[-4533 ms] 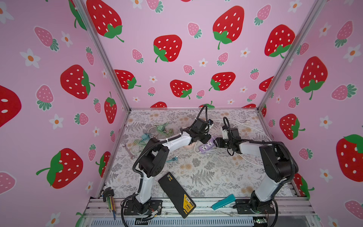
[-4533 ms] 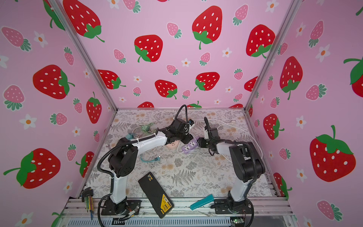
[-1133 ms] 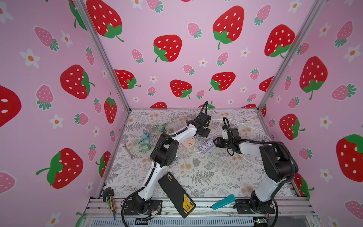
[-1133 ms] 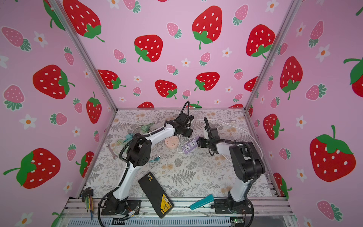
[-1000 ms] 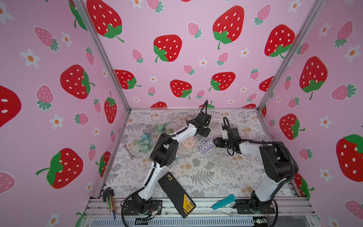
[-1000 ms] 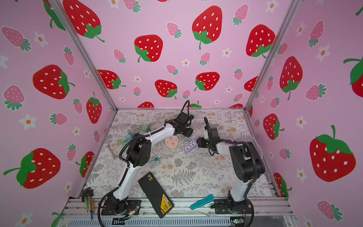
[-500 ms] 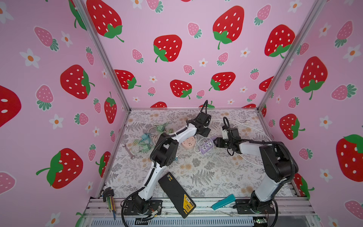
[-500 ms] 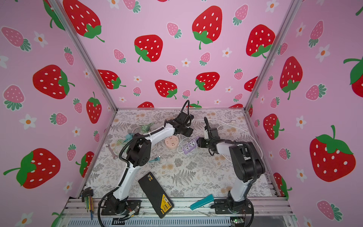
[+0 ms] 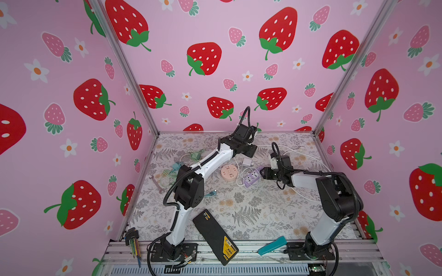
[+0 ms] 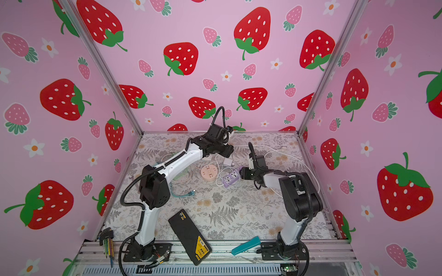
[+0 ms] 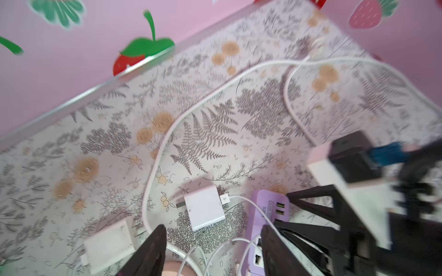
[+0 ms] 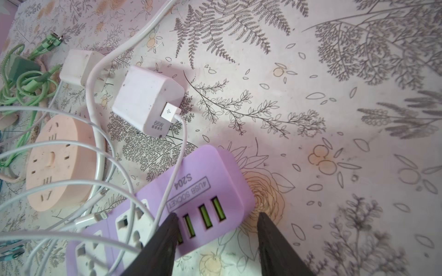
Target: Pull the plug off the socket
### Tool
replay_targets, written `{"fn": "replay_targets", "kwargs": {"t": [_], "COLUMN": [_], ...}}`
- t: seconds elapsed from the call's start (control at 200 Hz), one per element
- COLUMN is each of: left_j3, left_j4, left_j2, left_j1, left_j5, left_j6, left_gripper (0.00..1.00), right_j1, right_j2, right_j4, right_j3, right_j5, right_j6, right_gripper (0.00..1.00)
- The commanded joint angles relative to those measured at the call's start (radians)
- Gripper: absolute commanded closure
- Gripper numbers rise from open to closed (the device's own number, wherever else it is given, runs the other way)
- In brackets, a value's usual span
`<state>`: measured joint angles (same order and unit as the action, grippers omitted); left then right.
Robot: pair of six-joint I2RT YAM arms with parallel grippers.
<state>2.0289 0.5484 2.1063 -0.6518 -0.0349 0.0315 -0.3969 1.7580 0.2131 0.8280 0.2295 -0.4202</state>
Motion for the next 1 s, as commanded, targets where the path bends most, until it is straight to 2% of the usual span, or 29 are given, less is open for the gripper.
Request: {"fn": "replay_targets", "kwargs": {"t": [0.0,0.145,0.515,0.721,0.866,0.996], "left_j3": [-0.032,-0.168,-0.700,-0.966,-1.057,-1.124], "left_j4": [-0.011,-0.095,-0.324,-0.413,-0.397,-0.410], "left_j2": [-0.107,-0.278,-0.725,-0.880,-0.961,-1.019], "left_j1": [0.000,0.000,0.029,0.121,0.183,0.227], "left_j5": [-0.009,0.030,0.259,0.309,0.331,0.306], "left_j6": [0.004,0.004,0.021,0.111,0.114,0.116], "left_gripper": [0.37,0.36,0.30,0.30,0.30,0.29], "right_j1": [-0.005,-0.005,-0.005,-0.005,-0.005,-0.004], "right_j2": [0.035,0.028,0.019,0.002,-0.037,-0.073], "right_j4": [-0.152,-0.134,-0.179,-0.165,-0.179,-0.194], "right_j3": [-0.049,-0.049,0.061,0.081,0.103,0.134], "right_j5": [-0.077,-0.075,-0.084,-0.062,-0.099,-0.077], "right_j6": [0.017,0.016,0.006,-0.039,-0.023,-0.008], "right_gripper": [0.45,0.45,0.44,0.45,0.44,0.44]}}
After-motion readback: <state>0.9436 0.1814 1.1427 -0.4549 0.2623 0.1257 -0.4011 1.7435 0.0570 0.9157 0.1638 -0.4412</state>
